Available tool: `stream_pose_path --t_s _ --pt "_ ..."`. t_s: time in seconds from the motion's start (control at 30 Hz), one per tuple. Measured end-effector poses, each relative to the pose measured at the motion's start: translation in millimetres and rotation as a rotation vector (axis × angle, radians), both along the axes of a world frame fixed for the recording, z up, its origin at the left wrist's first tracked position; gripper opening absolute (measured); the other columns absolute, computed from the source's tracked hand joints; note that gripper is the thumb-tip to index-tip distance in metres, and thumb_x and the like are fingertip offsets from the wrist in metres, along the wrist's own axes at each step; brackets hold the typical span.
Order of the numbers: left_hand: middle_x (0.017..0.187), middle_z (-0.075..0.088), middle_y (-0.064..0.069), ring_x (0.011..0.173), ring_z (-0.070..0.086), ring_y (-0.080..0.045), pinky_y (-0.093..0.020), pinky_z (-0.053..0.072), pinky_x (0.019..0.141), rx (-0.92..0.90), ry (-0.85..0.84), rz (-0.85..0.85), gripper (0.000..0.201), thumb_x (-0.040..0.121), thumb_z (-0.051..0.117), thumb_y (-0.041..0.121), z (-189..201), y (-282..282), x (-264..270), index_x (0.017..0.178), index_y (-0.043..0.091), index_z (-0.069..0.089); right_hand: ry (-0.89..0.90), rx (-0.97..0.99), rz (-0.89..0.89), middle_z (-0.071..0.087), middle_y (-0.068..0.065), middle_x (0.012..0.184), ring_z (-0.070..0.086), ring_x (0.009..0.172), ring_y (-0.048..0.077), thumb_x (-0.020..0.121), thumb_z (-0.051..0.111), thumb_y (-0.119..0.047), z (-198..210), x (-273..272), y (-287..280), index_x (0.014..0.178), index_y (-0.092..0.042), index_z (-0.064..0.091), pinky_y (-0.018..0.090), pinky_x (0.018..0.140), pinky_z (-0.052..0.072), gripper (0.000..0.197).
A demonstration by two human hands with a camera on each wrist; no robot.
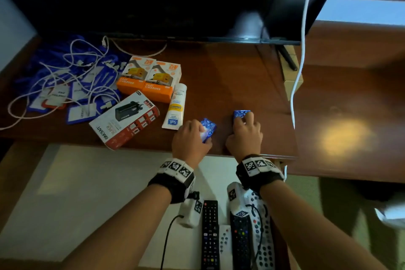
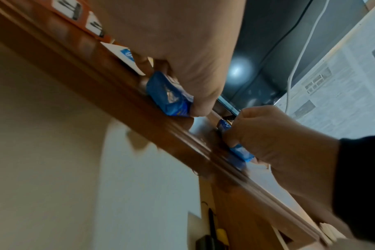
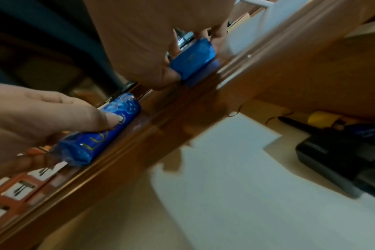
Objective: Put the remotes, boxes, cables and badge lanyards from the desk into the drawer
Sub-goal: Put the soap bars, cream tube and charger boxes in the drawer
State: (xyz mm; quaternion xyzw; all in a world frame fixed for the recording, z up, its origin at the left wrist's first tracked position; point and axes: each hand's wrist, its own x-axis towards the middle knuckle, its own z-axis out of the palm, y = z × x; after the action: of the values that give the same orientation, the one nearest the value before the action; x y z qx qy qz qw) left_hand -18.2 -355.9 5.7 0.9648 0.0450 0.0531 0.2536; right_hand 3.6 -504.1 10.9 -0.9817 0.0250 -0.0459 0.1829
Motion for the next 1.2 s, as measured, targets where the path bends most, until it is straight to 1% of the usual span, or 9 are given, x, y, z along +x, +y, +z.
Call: stream_pose_path --t_s 0.1,0.2,0.37,0.53,0.7,0.9,0.97,1.13,1.2 --pt "0.09 0.058 0.005 0.082 0.055 -0.015 -0.028 0.042 0.063 -0.141 -0.006 0.096 0.04 0.065 0.08 0.034 -6 3 -28 0.089 0.023 0.05 -0.003 -0.035 0.022 0.047 0.021 0.113 0.05 0.086 0.04 0.056 0.054 -0.012 -5 -12 -3 0.096 -0.004 0.06 0.046 0.066 0.044 0.041" --pt "0.086 0.06 0.008 0.077 0.058 -0.016 -0.027 0.043 0.062 -0.244 -0.034 0.167 0.042 0.057 0.082 0.032 -11 6 -53 0.086 0.026 0.051 0.038 -0.047 0.031 0.045 0.02 0.113 0.047 0.092 0.039 0.056 0.059 -0.017 -4 -9 -9 0.101 -0.006 0.056 0.045 0.067 0.043 0.046" --pt "0.09 0.065 0.017 0.08 0.064 -0.004 -0.024 0.051 0.074 -0.45 0.073 0.342 0.049 0.059 0.083 0.031 -20 7 -97 0.098 0.036 0.053 0.079 -0.03 -0.022 0.04 0.015 0.111 0.041 0.097 0.036 0.057 0.059 -0.02 -4 1 -13 0.105 -0.009 0.041 0.046 0.07 0.042 0.052" --pt "0.095 0.066 0.004 0.088 0.064 -0.016 -0.041 0.053 0.088 -0.694 0.385 0.551 0.059 0.064 0.08 0.037 -47 20 -129 0.115 0.037 0.049 0.052 0.011 -0.05 0.04 0.017 0.12 0.04 0.104 0.037 0.07 0.056 -0.033 -10 5 -13 0.11 -0.009 0.042 0.045 0.076 0.039 0.049" --pt "0.094 0.062 0.006 0.09 0.062 -0.017 -0.035 0.053 0.085 -0.547 0.612 0.416 0.063 0.073 0.079 0.024 -58 29 -147 0.128 0.029 0.048 0.007 0.083 -0.005 0.046 0.014 0.11 0.044 0.099 0.036 0.071 0.059 -0.028 -11 -2 -16 0.107 -0.008 0.045 0.043 0.073 0.039 0.044" --pt "0.118 0.063 -0.002 0.1 0.062 -0.021 -0.025 0.045 0.08 -0.217 0.902 0.209 0.074 0.07 0.077 0.044 -72 42 -162 0.133 0.026 0.042 0.007 0.323 0.032 0.05 0.009 0.114 0.045 0.101 0.029 0.062 0.074 -0.022 -19 -36 -17 0.12 -0.013 0.046 0.036 0.081 0.037 0.065" --pt "0.12 0.062 -0.002 0.099 0.061 -0.02 -0.025 0.046 0.078 -0.192 0.937 0.175 0.075 0.069 0.077 0.047 -74 44 -165 0.132 0.025 0.043 0.037 0.398 0.061 0.049 0.006 0.11 0.043 0.098 0.024 0.058 0.077 -0.016 -21 -54 -13 0.118 -0.016 0.049 0.03 0.077 0.034 0.066" --pt "0.118 0.061 -0.003 0.097 0.062 -0.021 -0.03 0.05 0.08 -0.187 0.92 0.141 0.074 0.066 0.08 0.048 -76 50 -171 0.126 0.022 0.046 0.304 0.73 0.129 0.052 0.007 0.096 0.053 0.08 0.02 0.055 0.072 -0.007 -47 -111 14 0.095 -0.032 0.05 0.027 0.064 0.044 0.052" --pt "0.12 0.06 -0.005 0.1 0.061 -0.022 -0.031 0.05 0.08 -0.183 0.93 0.127 0.076 0.066 0.08 0.046 -74 56 -172 0.128 0.022 0.044 0.486 0.948 0.069 0.054 0.007 0.088 0.054 0.069 0.015 0.06 0.069 0.002 -54 -125 26 0.092 -0.026 0.049 0.028 0.06 0.048 0.047"
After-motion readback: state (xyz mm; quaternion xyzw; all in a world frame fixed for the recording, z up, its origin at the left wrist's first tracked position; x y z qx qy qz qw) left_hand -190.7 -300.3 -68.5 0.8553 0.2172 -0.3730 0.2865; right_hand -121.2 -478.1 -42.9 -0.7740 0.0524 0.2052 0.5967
